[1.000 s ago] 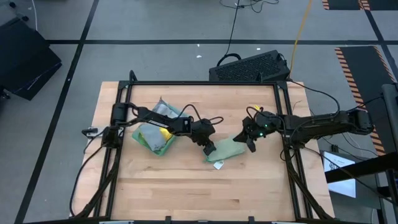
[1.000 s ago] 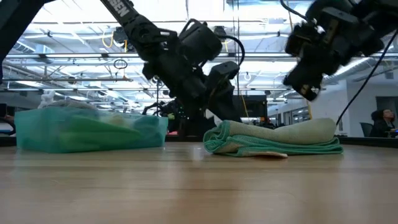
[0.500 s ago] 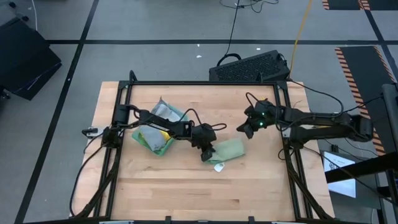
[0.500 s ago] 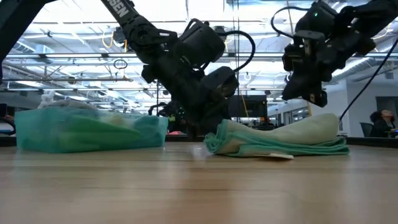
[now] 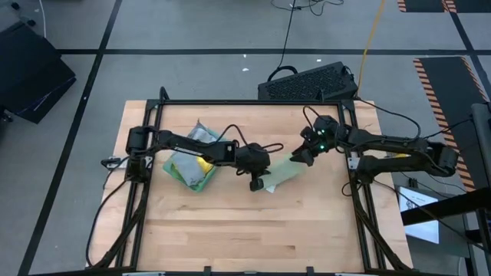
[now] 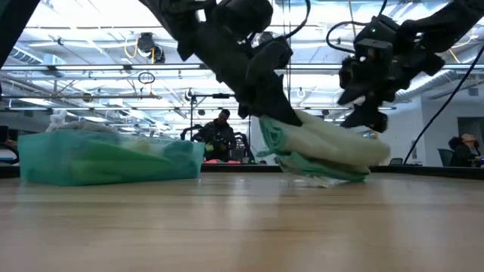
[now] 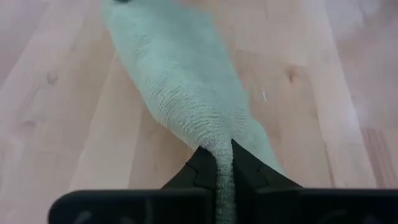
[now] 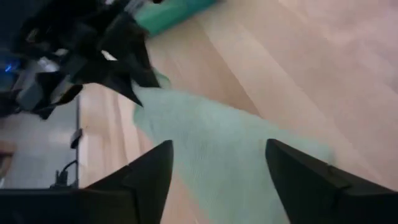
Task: Fold microfiber towels
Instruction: Put the light green microfiber cloth into the green bin
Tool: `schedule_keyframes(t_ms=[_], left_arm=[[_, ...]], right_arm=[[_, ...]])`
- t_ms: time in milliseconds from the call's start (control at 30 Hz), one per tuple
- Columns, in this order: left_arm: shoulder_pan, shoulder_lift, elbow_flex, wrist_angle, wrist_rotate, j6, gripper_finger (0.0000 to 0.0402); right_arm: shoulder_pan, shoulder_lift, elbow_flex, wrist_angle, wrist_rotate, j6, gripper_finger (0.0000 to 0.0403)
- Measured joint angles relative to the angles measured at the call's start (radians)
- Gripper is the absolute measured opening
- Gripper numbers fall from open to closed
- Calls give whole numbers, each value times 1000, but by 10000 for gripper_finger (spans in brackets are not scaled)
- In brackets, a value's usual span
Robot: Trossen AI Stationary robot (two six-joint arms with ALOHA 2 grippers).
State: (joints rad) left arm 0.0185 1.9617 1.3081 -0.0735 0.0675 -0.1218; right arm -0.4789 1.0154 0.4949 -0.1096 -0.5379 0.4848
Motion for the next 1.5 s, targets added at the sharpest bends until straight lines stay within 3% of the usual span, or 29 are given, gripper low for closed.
schedule_keyframes(t_ms=[133,333,533,767,1100,1267,1500], left_arm=[[0,0,48,-81,0,57,11],[0,0,136,-211,-30,147,15],[0,0,249,-359,-55,215,11],[-2,-1,392,-568,-79,320,16],[-1,-1,562,-761,-125,391,17],[1,-1,631,-838,-164,390,12],[18,-2,711,-941,-202,357,28]], right_arm=[[-3,73,104,17,-22,-178,267],[-10,181,272,-72,-96,-416,269],[-18,282,283,-60,-270,-464,270],[-18,357,283,10,-283,-542,267],[-17,394,284,218,-427,-494,251],[-17,396,284,225,-463,-489,190],[-17,396,283,437,-488,-313,25]])
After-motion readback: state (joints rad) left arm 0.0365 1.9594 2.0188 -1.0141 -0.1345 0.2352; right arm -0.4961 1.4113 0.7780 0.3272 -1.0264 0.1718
